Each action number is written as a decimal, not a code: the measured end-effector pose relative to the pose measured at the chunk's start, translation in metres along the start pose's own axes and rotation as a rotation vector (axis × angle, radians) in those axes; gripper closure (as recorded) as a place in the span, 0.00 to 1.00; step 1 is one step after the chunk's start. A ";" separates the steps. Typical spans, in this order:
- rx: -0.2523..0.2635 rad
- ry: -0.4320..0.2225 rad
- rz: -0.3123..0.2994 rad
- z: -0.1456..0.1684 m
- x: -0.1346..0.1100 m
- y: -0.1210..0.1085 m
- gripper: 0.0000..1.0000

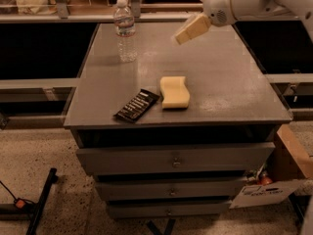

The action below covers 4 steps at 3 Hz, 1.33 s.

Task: Knock water bottle over

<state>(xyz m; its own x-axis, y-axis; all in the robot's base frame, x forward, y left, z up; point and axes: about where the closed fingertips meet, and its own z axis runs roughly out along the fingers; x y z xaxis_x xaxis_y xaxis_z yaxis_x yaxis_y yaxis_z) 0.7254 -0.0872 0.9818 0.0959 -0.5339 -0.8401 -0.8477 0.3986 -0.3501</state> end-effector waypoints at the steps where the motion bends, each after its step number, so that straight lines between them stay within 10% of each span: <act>1: -0.012 -0.073 0.054 0.038 -0.002 -0.014 0.00; 4: -0.174 -0.227 0.173 0.123 -0.018 0.005 0.00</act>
Offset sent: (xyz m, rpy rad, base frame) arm 0.0770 0.0631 -0.0420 0.2952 0.1146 0.0583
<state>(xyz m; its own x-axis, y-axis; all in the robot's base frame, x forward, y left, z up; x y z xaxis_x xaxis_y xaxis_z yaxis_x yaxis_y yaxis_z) 0.7838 0.0156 0.9441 0.0401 -0.2822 -0.9585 -0.9359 0.3253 -0.1349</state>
